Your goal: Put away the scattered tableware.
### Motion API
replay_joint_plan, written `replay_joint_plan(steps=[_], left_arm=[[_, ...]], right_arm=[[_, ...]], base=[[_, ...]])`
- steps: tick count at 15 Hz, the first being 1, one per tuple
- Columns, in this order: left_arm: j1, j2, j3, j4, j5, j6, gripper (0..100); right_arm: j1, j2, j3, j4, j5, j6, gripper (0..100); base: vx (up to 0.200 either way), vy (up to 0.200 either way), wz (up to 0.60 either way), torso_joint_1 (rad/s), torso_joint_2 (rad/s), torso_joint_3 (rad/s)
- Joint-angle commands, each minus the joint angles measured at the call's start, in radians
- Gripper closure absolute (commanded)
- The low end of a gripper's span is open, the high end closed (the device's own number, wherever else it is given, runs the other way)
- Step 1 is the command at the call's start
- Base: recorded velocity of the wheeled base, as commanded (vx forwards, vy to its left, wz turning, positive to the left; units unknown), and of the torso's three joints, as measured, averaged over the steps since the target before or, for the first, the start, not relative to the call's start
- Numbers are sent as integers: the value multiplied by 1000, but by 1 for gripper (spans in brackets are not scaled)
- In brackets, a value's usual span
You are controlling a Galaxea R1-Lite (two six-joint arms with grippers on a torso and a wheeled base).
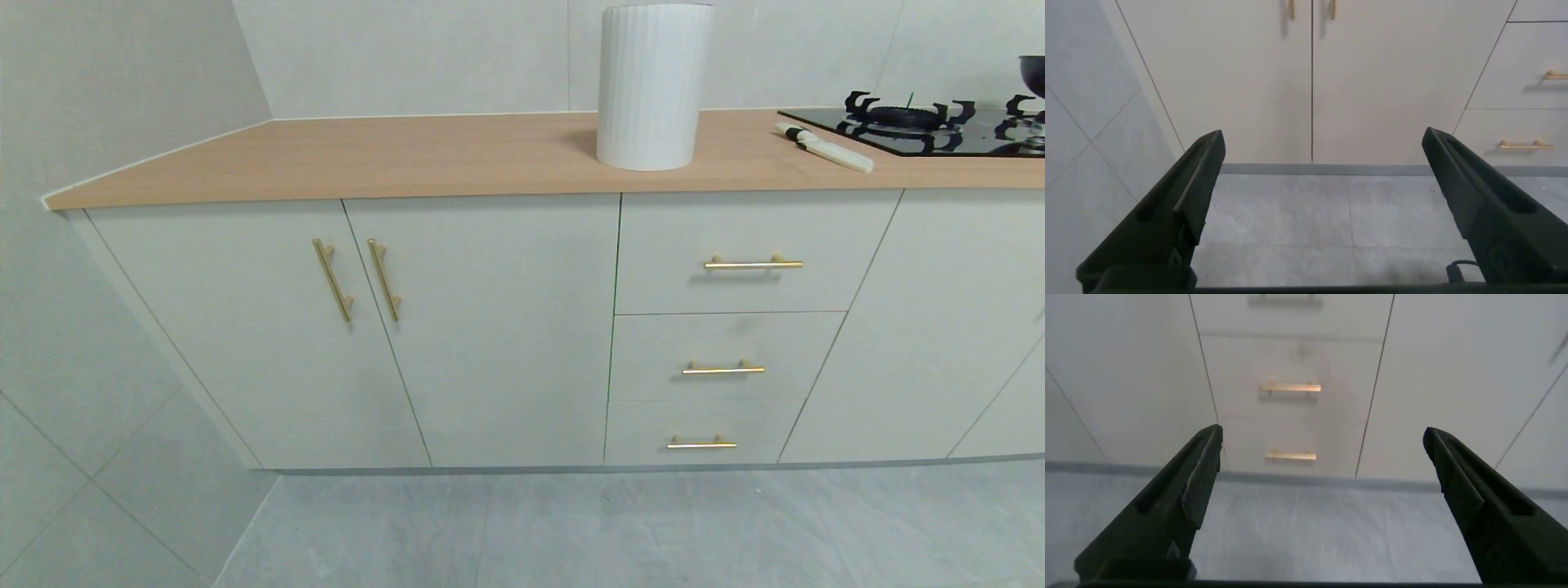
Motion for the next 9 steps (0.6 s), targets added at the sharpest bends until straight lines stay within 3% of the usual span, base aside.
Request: replay_joint_plan(steps=[1,9], left_arm=[[0,0,0,0,0,-1,0],[0,0,0,0,0,1,0]], right_arm=[[1,3,3,6,-3,12,0],[1,3,4,5,-1,11,0]], base=[[0,0,0,0,0,0],[0,0,0,0,0,0]])
